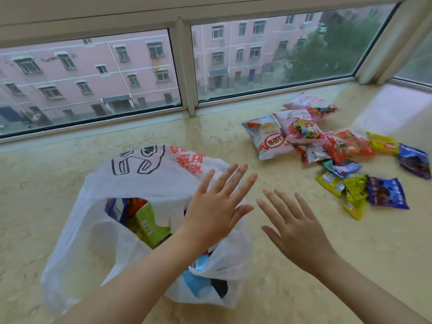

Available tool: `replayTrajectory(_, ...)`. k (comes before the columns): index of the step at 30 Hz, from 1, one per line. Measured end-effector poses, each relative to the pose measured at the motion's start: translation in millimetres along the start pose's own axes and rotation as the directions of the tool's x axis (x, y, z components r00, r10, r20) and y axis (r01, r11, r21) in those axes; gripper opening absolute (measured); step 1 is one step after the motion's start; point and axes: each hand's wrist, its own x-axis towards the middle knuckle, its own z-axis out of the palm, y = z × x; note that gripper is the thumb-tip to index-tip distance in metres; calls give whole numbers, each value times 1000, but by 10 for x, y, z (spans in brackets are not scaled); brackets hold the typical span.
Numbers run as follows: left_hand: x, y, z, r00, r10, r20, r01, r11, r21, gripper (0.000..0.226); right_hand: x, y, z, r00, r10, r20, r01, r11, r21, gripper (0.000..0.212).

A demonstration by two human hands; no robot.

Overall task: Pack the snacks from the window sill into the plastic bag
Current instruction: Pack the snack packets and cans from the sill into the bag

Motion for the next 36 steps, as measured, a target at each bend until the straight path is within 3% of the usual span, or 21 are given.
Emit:
replayTrajectory(9, 818, 975, 604, 996, 28, 88, -19, 995, -102, 61, -653, 966, 166, 975, 208, 76, -204, 978, -51, 53)
replayTrajectory(18, 1328, 1327, 1159, 984, 65, 165, -52, 995, -83, 64, -1026, 1606, 442, 918, 376, 126, -374, 927, -34, 53)
replayTrajectory(22, 1550, 1518, 1366, 974, 84, 210, -51, 986, -159, 66, -1133, 1762, 575, 862, 465, 202, -466, 884, -43, 56)
replayTrajectory(26, 1876, 1718, 1552, 943, 194, 270, -138, 967, -213, 73, -1205, 1947, 690, 791, 542, 284, -554, 831, -43, 61)
replayTrajectory(31, 2404, 1925, 1735, 928, 216, 303, -150, 962, -226, 85, -1105, 2140, 864, 713, 588, 381, -629, 777, -23, 80)
replayTrajectory(36, 2795, 2031, 2002, 915, 234, 329, -163, 959, -230, 92, -907, 2260, 1050, 665, 612, 428, -676, 737, -1, 85)
